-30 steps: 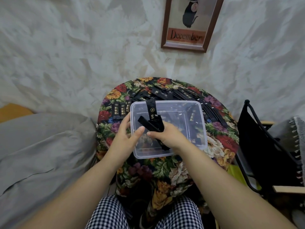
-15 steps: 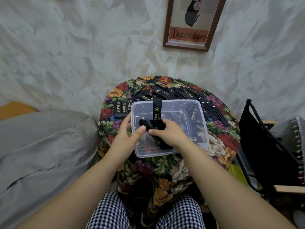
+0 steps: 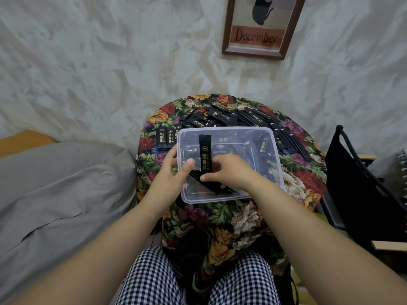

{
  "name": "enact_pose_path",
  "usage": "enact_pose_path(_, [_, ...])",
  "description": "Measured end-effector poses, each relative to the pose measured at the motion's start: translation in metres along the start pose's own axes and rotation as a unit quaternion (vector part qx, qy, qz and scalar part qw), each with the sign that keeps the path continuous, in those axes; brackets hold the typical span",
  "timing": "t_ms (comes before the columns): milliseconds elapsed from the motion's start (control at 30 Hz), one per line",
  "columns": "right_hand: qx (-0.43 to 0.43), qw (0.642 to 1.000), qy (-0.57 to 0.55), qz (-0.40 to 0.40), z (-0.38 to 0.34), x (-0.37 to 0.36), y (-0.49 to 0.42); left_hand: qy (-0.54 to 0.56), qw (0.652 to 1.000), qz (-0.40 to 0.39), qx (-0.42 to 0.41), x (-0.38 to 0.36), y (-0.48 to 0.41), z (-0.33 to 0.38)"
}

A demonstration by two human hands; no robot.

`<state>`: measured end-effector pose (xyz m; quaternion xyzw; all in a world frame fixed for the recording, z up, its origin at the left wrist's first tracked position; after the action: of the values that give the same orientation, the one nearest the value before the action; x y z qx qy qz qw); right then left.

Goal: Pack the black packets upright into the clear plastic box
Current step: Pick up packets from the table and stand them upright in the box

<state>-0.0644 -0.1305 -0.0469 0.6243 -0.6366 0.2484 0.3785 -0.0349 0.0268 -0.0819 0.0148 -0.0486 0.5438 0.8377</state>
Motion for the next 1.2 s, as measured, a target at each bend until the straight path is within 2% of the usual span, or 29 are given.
enact_pose_path(100, [0.017, 0.997, 0.073, -0.03, -0.006, -0.003, -0.002, 0.013, 1.0, 0.001, 0.012, 0.0, 0.0, 0.001])
enact_pose_path(200, [0.044, 0.993, 0.107, -0.02, -0.008, -0.006, -0.005, 0.023, 1.0, 0.002, 0.019, 0.0, 0.0, 0.0])
enact_pose_path(433, [-0.011, 0.997, 0.023, 0.07, 0.01, 0.012, -0.012, 0.03, 0.999, 0.002, 0.024, 0.0, -0.001, -0.001])
enact_pose_path(533, [-0.052, 0.989, -0.099, 0.093, 0.012, 0.008, -0.013, 0.02, 1.0, 0.002, 0.017, -0.002, 0.0, 0.001])
enact_pose_path(600, [-0.058, 0.986, -0.13, 0.086, 0.006, 0.0, -0.014, 0.02, 1.0, 0.002, 0.016, -0.003, 0.001, 0.0])
enact_pose_path(833, [-0.065, 0.992, -0.105, 0.027, -0.008, -0.012, -0.017, 0.009, 1.0, -0.001, 0.017, 0.0, 0.005, -0.005])
enact_pose_path(1000, [-0.06, 0.988, -0.145, -0.001, -0.02, -0.014, -0.022, -0.01, 1.0, -0.005, 0.022, -0.002, 0.007, 0.003])
enact_pose_path(1200, [-0.071, 0.982, -0.173, -0.01, -0.016, -0.008, -0.022, -0.043, 0.999, 0.009, -0.002, -0.001, 0.008, 0.011])
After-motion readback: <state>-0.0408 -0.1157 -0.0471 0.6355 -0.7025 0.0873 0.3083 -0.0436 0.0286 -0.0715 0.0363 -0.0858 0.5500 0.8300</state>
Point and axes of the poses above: each hand's wrist, its own y-axis away from the middle knuckle, its own x-axis out of the back of the hand, z = x × y, the point moved 4 cm from there along -y, towards the middle knuckle, and after that the axes turned 2 degrees about z, right-handed, at the moved point
